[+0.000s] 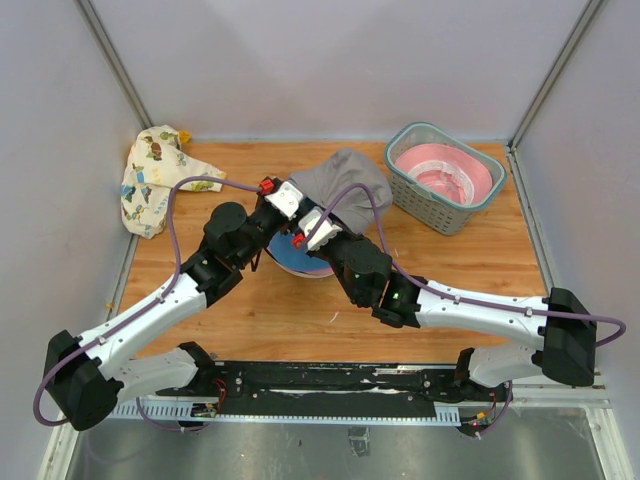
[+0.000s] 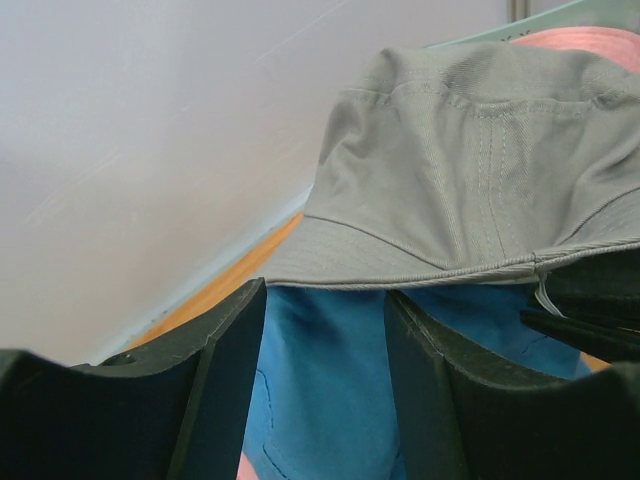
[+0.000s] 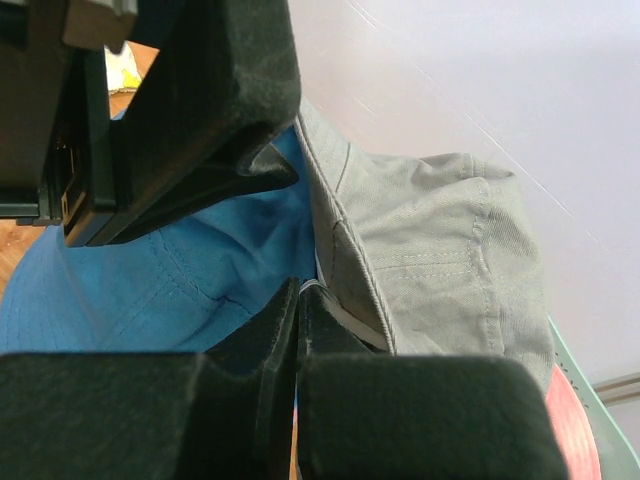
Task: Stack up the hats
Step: Stack the hat on the hat.
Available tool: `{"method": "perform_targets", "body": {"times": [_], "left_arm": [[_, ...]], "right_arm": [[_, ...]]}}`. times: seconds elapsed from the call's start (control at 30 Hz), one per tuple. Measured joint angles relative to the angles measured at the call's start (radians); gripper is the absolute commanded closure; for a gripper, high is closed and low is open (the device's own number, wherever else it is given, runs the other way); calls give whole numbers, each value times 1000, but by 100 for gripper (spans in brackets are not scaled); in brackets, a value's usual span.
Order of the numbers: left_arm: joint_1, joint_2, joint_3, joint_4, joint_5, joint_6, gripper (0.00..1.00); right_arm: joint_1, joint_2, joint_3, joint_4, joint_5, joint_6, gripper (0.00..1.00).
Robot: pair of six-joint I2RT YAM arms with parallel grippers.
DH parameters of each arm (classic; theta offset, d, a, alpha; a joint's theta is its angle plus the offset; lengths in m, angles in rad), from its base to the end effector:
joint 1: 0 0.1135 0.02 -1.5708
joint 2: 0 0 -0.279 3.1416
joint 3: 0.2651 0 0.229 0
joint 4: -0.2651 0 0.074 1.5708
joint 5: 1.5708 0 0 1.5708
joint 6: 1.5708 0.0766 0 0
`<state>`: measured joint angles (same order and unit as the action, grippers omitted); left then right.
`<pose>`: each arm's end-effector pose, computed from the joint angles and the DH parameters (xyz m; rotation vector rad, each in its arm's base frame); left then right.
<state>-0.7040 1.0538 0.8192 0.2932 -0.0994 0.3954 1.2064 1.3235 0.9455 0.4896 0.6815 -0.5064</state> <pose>0.2038 -0.1631 0.3718 0.7223 1.3316 -0.1722 0.1562 0.2742 0.3731 -0.6841 1.3176 0.0695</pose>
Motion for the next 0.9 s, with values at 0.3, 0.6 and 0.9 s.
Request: {"method": "perform_targets", "body": {"times": [0.3, 0.6, 0.9], "left_arm": [[0, 26, 15, 8, 26, 81, 39], [0, 53, 39, 19, 52, 136, 39], [0, 47, 41, 31, 48, 174, 29]], "right_arm": [[0, 0, 0, 0, 0, -14, 100], [0, 0, 0, 8, 0, -18, 99], [0, 0, 0, 10, 0, -19, 99]]}}
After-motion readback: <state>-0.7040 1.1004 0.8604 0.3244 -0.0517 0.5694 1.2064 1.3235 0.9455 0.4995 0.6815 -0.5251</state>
